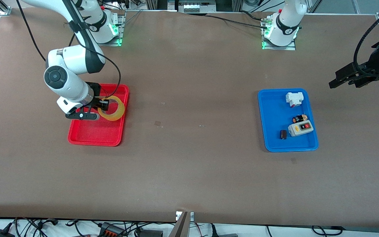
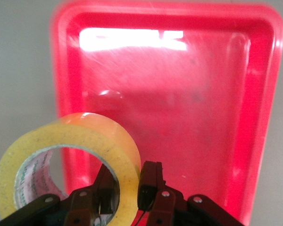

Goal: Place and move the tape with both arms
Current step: 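Carry the tape into the red tray with the right gripper, then open the right gripper and withdraw it from the red tray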

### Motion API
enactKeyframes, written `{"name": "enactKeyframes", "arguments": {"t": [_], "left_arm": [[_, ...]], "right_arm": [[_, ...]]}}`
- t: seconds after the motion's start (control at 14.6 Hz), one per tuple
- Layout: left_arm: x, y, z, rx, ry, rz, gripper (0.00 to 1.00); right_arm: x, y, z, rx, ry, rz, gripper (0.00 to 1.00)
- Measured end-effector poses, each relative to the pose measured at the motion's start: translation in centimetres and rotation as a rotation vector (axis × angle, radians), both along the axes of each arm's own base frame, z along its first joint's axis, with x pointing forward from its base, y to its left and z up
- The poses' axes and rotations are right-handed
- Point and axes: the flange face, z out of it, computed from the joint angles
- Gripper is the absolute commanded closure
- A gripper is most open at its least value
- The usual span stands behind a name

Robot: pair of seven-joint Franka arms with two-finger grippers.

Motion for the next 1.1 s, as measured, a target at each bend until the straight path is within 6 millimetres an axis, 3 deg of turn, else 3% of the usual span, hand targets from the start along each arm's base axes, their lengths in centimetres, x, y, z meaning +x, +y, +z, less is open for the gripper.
{"name": "enactKeyframes", "arguments": {"t": [0.41,0.75,0.82,0.89,0.96,1.03,1.1], "left_arm": [[-0.3,-0.4,-0.2,0.0,0.028,-0.01,0.0],[-0.5,-1.0,-0.2,0.0,0.035,-0.024,0.0],[-0.5,-1.3,-0.2,0.0,0.035,-0.029,0.0],[-0.5,-1.4,-0.2,0.0,0.035,-0.031,0.0],[-0.5,-1.4,-0.2,0.0,0.036,-0.032,0.0],[-0.5,-1.4,-0.2,0.0,0.037,-0.032,0.0],[-0.5,-1.5,-0.3,0.0,0.04,-0.033,0.0]], "right_arm": [[-0.3,-7.3,-3.0,0.018,0.002,-0.003,0.96],[-0.3,-7.7,-5.9,0.025,0.009,0.004,0.92],[-0.2,-7.7,-6.2,0.026,0.002,0.004,0.73],[-0.1,-7.7,-6.6,0.027,-0.002,0.005,0.4],[-0.1,-7.6,-6.8,0.027,-0.004,0.005,0.13],[-0.1,-7.6,-6.8,0.027,-0.007,0.005,0.03],[0.0,-7.6,-6.6,0.028,-0.013,0.005,0.02]]}}
